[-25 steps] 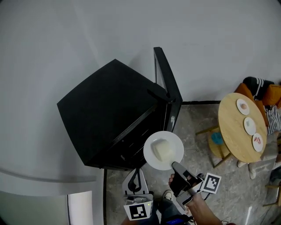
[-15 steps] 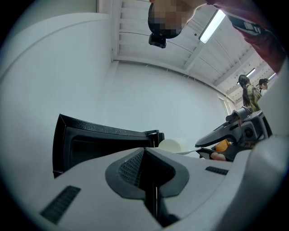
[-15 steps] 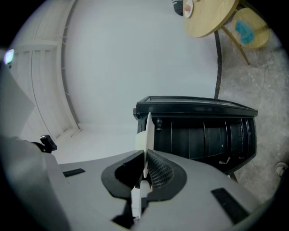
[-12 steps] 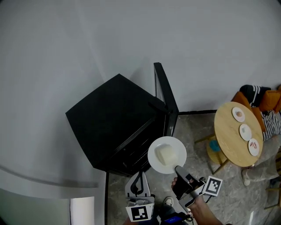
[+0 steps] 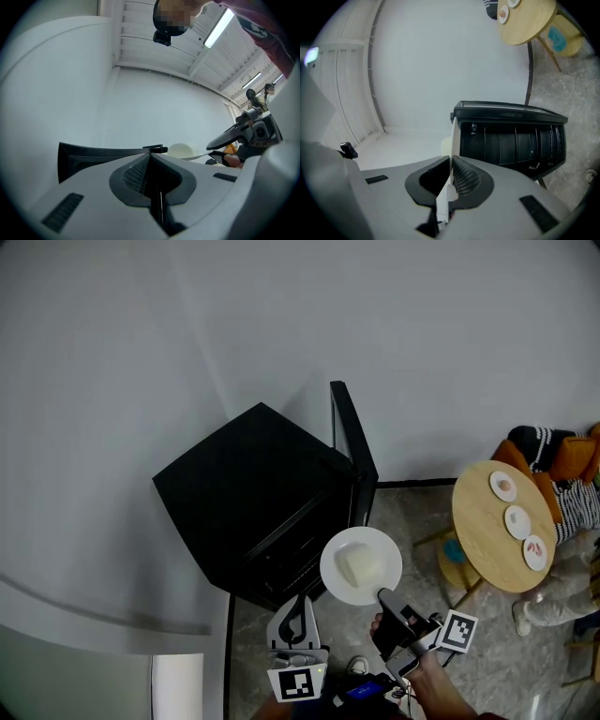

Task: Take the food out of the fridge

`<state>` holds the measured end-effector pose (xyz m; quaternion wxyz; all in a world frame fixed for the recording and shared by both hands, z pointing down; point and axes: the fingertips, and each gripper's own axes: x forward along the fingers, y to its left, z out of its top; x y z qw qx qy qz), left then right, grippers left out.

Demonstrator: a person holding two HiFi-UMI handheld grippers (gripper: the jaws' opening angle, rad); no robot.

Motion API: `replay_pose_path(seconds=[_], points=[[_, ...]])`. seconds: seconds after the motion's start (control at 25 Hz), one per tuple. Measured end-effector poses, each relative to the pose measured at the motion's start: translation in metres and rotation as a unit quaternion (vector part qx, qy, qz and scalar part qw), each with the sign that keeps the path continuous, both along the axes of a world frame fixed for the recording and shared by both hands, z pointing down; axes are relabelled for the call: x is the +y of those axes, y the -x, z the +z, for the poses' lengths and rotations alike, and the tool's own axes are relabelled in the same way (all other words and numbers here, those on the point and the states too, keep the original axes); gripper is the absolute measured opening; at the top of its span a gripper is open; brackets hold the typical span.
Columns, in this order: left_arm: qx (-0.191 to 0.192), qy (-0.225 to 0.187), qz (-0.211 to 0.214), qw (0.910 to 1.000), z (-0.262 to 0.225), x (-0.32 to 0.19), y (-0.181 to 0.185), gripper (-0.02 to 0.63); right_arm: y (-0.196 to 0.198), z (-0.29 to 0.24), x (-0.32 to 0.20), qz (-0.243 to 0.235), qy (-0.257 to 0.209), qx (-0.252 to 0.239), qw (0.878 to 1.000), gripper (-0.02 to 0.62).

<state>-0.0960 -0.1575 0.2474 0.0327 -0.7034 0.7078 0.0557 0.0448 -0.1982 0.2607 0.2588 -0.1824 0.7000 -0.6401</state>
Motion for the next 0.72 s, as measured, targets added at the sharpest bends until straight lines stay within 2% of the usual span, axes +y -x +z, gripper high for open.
replay_pose_path(seconds=[0.28,0.72], points=[[-0.01,0.001,0.007,0.9999,-0.005,-0.001,0.004,0.014,-0.006,-0.003,0.004,0.005,0.002,0.013,1.0,0.036],[-0.004,0.007,0.025,0.9997,0.0,0.016,-0.002,0.014,-0.012,-0.006,0.025,0.016,0.011,0.007,1.0,0.037]])
